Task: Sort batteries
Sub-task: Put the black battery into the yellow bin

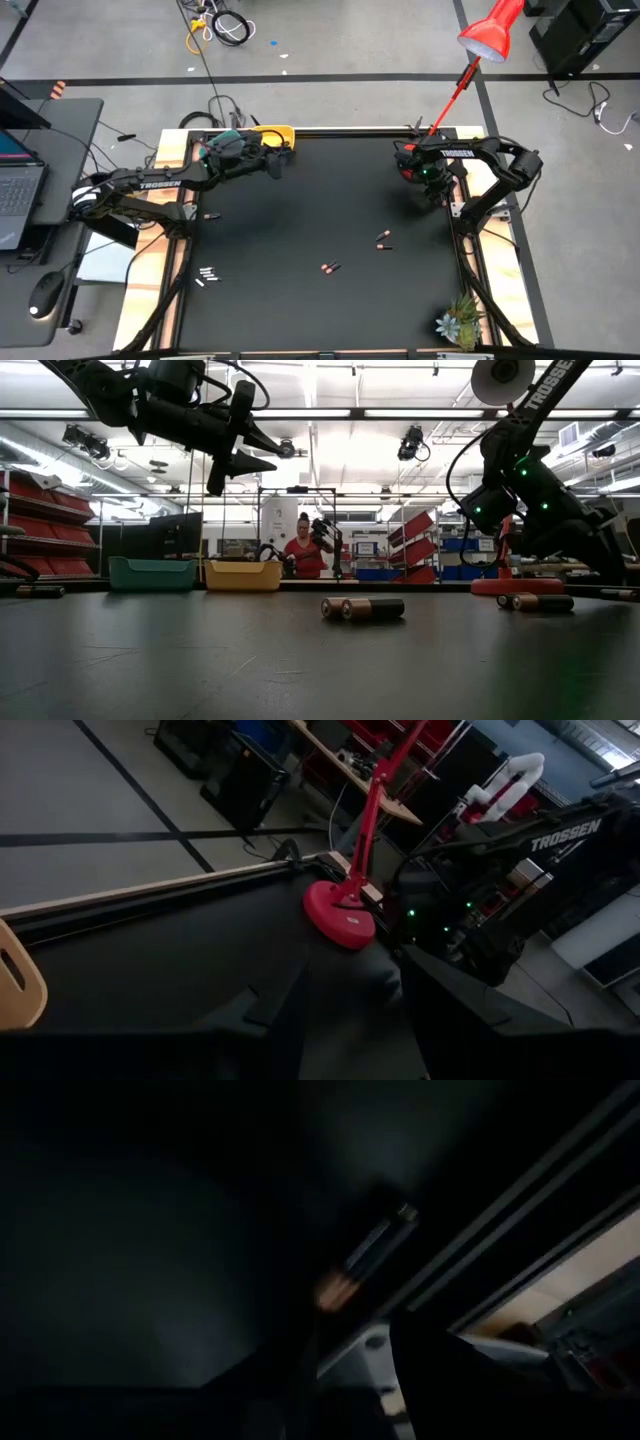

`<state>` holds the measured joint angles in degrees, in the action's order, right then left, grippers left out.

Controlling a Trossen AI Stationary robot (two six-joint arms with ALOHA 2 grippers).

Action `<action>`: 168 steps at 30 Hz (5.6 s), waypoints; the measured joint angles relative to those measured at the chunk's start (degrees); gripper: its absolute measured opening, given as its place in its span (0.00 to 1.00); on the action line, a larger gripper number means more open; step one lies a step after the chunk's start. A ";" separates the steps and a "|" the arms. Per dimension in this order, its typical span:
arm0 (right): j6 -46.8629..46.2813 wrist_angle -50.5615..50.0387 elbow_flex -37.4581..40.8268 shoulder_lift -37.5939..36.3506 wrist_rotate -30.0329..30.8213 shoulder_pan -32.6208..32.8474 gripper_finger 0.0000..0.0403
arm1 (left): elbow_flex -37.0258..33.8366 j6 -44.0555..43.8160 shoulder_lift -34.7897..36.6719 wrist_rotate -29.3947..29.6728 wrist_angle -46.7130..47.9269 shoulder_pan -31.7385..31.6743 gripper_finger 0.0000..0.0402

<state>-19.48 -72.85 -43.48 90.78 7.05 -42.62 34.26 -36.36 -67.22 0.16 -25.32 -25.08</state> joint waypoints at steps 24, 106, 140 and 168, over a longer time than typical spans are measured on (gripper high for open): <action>-0.97 4.78 0.84 0.86 3.82 -5.75 0.28 | 0.00 1.44 0.00 0.63 -1.11 -0.02 0.41; 14.81 -0.69 -2.24 1.90 -6.64 20.62 0.44 | -0.02 3.15 0.17 -1.98 -2.29 -0.05 0.41; 33.97 5.11 6.23 9.42 4.94 30.19 0.56 | -0.02 1.18 0.15 -1.96 -2.25 -0.05 0.41; 32.32 1.77 -19.91 9.46 -1.76 30.16 0.09 | -0.02 1.46 0.15 -1.92 -2.25 -0.05 0.41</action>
<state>12.84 -71.08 -63.39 100.25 5.29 -12.46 34.24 -34.89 -67.07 -1.76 -27.57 -25.12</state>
